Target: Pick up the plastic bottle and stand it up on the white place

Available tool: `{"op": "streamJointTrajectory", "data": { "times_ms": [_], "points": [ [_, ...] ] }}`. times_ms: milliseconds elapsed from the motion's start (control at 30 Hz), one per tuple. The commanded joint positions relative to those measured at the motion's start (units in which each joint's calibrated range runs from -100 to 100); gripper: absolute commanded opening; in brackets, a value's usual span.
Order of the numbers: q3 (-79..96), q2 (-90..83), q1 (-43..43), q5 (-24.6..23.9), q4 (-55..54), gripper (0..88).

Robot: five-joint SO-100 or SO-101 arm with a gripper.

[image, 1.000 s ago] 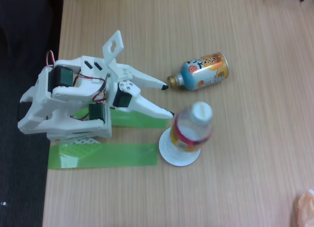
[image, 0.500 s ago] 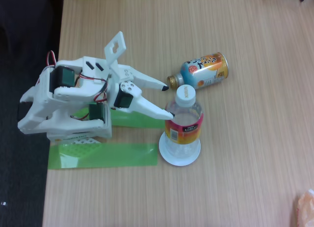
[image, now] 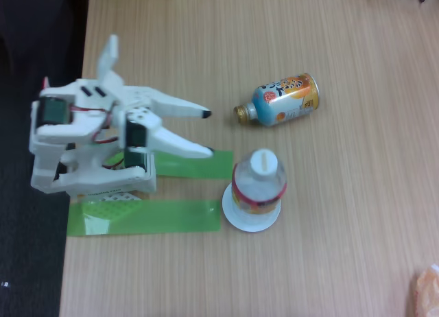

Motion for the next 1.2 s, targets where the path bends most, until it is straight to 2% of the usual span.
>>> {"op": "streamJointTrajectory", "data": {
  "times_ms": [0, 100, 233, 433, 567, 867, 1167],
  "points": [
    [-6.6, -0.3, -0.4, 1.6, 1.6, 34.6],
    [-8.4, -0.1, 0.3, 5.9, 0.3, 34.6],
    [-8.3, -0.1, 3.1, 14.7, -3.3, 34.6],
    [-2.3, -0.1, 17.1, 26.6, -11.8, 34.3],
    [5.2, -0.1, 27.5, 32.4, -20.8, 34.0],
    [17.6, -0.1, 45.9, 39.7, -49.4, 34.0],
    [26.8, -0.1, 50.3, 40.0, -87.9, 34.0]
  ]
}}
